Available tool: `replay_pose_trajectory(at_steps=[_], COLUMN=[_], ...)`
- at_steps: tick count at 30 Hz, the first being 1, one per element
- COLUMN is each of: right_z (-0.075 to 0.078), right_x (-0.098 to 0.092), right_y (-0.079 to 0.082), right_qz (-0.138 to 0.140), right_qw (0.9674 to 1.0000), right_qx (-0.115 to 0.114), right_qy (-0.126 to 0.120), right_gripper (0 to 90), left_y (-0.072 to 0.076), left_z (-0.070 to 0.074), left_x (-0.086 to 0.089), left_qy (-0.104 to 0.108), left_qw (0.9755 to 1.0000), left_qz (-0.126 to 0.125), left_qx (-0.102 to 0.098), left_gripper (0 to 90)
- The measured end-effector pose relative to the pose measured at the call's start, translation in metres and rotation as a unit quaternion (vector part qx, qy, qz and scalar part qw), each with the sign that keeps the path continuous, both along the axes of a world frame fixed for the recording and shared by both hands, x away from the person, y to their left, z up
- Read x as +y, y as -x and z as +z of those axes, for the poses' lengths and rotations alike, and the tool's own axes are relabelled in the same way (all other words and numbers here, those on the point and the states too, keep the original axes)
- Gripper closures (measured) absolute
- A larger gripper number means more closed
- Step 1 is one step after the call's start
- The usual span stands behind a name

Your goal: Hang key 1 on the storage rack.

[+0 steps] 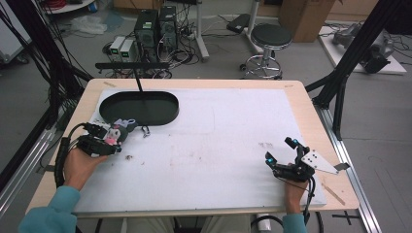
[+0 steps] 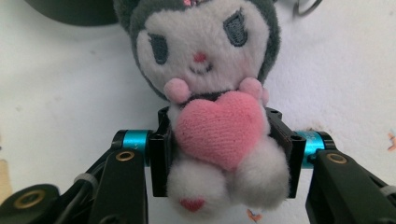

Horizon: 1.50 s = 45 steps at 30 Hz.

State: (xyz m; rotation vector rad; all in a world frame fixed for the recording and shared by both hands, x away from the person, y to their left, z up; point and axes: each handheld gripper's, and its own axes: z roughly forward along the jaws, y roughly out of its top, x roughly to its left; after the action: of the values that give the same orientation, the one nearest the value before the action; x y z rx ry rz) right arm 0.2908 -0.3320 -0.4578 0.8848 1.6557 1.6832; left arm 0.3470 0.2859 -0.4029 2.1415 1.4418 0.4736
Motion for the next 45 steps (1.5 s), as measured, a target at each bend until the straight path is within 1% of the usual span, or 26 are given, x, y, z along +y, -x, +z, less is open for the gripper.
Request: replay_pose_trajectory(at_steps=[3,5,6,7,8,9,10,13,15,18,19,21,22,24,26,27,29,30,32,34,36,37,39,41,44,45], right_z=[0.0,0.0,0.0,0.0,0.0,0.0,0.0,0.0,0.0,0.0,0.0,0.0,0.0,0.0,0.0,0.0,0.0,0.0,0.0,0.0,0.0,0.0,0.0,0.0,0.0,0.0], right_x=[0.0,0.0,0.0,0.0,0.0,0.0,0.0,0.0,0.0,0.0,0.0,0.0,0.0,0.0,0.0,0.0,0.0,0.0,0.0,0.001,0.001,0.001,0.001,0.001,0.001,0.001], right_y=[0.0,0.0,0.0,0.0,0.0,0.0,0.0,0.0,0.0,0.0,0.0,0.0,0.0,0.0,0.0,0.0,0.0,0.0,0.0,0.001,0.0,0.0,0.0,0.0,0.0,0.0], right_qz=[0.0,-0.001,-0.001,-0.001,-0.001,-0.001,-0.001,-0.001,-0.001,-0.001,-0.001,-0.001,-0.001,-0.001,-0.001,-0.001,-0.001,-0.001,-0.001,0.0,0.0,0.0,0.0,-0.001,0.0,0.0], right_qw=[1.0,1.0,1.0,1.0,1.0,1.0,1.0,1.0,1.0,1.0,1.0,1.0,1.0,1.0,1.0,1.0,1.0,1.0,1.0,1.0,1.0,1.0,1.0,1.0,1.0,1.0], right_qx=[0.0,0.0,0.0,0.0,0.0,-0.001,0.0,0.0,0.0,0.0,-0.001,0.0,-0.002,-0.001,-0.001,-0.001,-0.001,0.0,-0.001,0.003,0.001,0.001,0.001,0.0,0.001,0.001], right_qy=[0.0,0.001,0.001,0.001,0.0,0.001,0.001,0.001,0.001,0.001,0.001,0.001,0.002,0.001,0.002,0.001,0.001,0.001,0.002,0.0,0.003,0.003,0.003,0.003,0.003,0.002], right_gripper=[2.5,2.5,2.5,2.5,2.5,2.5,2.5,2.5,2.5,2.5,2.5,2.5,2.5,2.5,2.5,2.5,2.5,2.5,2.5,2.5,2.5,2.5,2.5,2.5,2.5,2.5], left_y=[0.001,0.003,0.003,0.003,0.003,0.003,0.003,0.004,0.003,0.002,0.001,-0.001,-0.001,-0.003,-0.005,-0.006,-0.007,-0.008,-0.01,-0.013,-0.016,-0.017,-0.02,-0.023,-0.026,-0.03], left_z=[0.004,0.008,0.01,0.012,0.014,0.016,0.018,0.025,0.031,0.041,0.044,0.051,0.053,0.058,0.063,0.065,0.069,0.071,0.075,0.077,0.079,0.08,0.083,0.086,0.089,0.092], left_x=[0.002,0.004,0.005,0.007,0.009,0.01,0.011,0.012,0.012,0.013,0.013,0.015,0.015,0.016,0.017,0.017,0.019,0.019,0.02,0.021,0.023,0.024,0.026,0.029,0.032,0.034], left_qy=[0.007,0.008,0.015,0.028,0.04,0.055,0.065,0.06,0.06,0.063,0.067,0.065,0.064,0.064,0.056,0.054,0.055,0.057,0.053,0.05,0.047,0.049,0.043,0.045,0.042,0.042], left_qw=[0.9999,0.9995,0.9994,0.999,0.9983,0.9974,0.9965,0.9957,0.9945,0.9927,0.9919,0.9916,0.9909,0.9903,0.9904,0.99,0.9895,0.9888,0.9888,0.9884,0.9881,0.9878,0.9875,0.9869,0.9866,0.9863], left_qz=[-0.001,0.002,0.006,0.01,0.011,0.013,0.017,0.016,0.015,0.019,0.02,0.019,0.021,0.022,0.023,0.023,0.023,0.026,0.025,0.024,0.023,0.026,0.028,0.031,0.034,0.036], left_qx=[-0.015,-0.029,-0.031,-0.034,-0.041,-0.044,-0.05,-0.068,-0.084,-0.101,-0.106,-0.111,-0.116,-0.122,-0.124,-0.129,-0.132,-0.136,-0.137,-0.141,-0.145,-0.146,-0.149,-0.151,-0.154,-0.155], left_gripper=[52.1,52.1,52.1,52.2,52.2,52.2,52.1,52.2,52.2,52.2,52.2,52.1,52.2,52.2,52.2,52.1,52.1,52.1,52.1,52.1,52.1,52.1,52.1,52.1,52.1,52.1])
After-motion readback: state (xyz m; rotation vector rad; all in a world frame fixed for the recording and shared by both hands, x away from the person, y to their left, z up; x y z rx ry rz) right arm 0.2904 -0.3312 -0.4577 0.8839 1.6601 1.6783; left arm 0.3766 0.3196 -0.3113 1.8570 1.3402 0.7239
